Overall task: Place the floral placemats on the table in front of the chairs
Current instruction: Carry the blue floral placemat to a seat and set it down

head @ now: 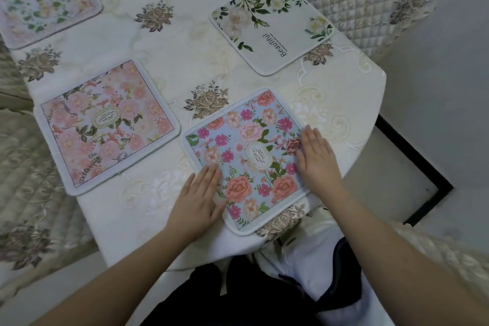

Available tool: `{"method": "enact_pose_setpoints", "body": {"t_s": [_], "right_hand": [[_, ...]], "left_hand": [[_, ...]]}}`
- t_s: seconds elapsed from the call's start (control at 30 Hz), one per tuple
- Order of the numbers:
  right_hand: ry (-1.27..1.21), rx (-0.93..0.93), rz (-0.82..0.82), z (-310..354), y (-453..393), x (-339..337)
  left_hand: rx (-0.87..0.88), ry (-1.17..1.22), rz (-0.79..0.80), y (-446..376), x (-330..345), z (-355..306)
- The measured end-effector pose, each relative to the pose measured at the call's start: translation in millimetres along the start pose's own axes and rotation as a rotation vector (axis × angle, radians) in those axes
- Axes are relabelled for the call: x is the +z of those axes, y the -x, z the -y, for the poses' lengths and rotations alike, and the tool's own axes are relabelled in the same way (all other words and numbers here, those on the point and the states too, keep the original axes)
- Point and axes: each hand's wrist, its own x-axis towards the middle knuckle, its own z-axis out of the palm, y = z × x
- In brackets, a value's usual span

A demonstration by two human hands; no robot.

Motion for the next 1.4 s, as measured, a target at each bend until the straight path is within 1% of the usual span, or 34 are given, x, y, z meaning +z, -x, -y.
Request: {"method": "enact_pose_setpoints", "body": {"t_s": [0.13, 0.17, 0.27, 0.43, 0.53, 0.7, 0.9, 1.07, 1.2, 1.33, 1.4], "right_hand": [[-0.053, -0.146, 0.038, 64, 13, 15], [-0.08, -0.171, 0.048, 76, 11, 18], [-0.081, -0.201, 0.04, 90, -2, 23], [0.038, -0.293, 0.086, 94, -27, 31], [0.066, -0.239, 0.064, 89, -37, 31], [0.035, -0.066, 0.011, 68, -35, 26], [0.014, 0.107, -0.058, 47, -26, 21], [0.018, 0.171, -0.065, 35, -18, 17], [-0.017, 0.294, -0.063, 26, -11, 12], [-0.037, 0.368, -0.011, 26, -2, 5], [-0.052, 0.375, -0.004, 32, 7, 0]], "left_hand": [[0.195, -0.008, -0.027, -2, 5, -48], [0.185, 0.0, -0.022, -4, 6, -55], [0.036, 0.042, -0.012, -13, 7, -55], [-0.037, 0.032, 0.002, -45, 4, -29], [-0.046, 0.009, 0.0, -54, 1, -10], [-0.142, 0.058, 0.017, -60, -7, 27], [-0.131, -0.035, 0.032, -55, -19, 64], [-0.118, -0.047, 0.045, -54, -22, 69], [-0.108, -0.029, 0.058, -56, -26, 74], [-0.108, -0.05, 0.133, -62, -35, 75], [-0.095, -0.083, 0.169, -63, -41, 74]]}}
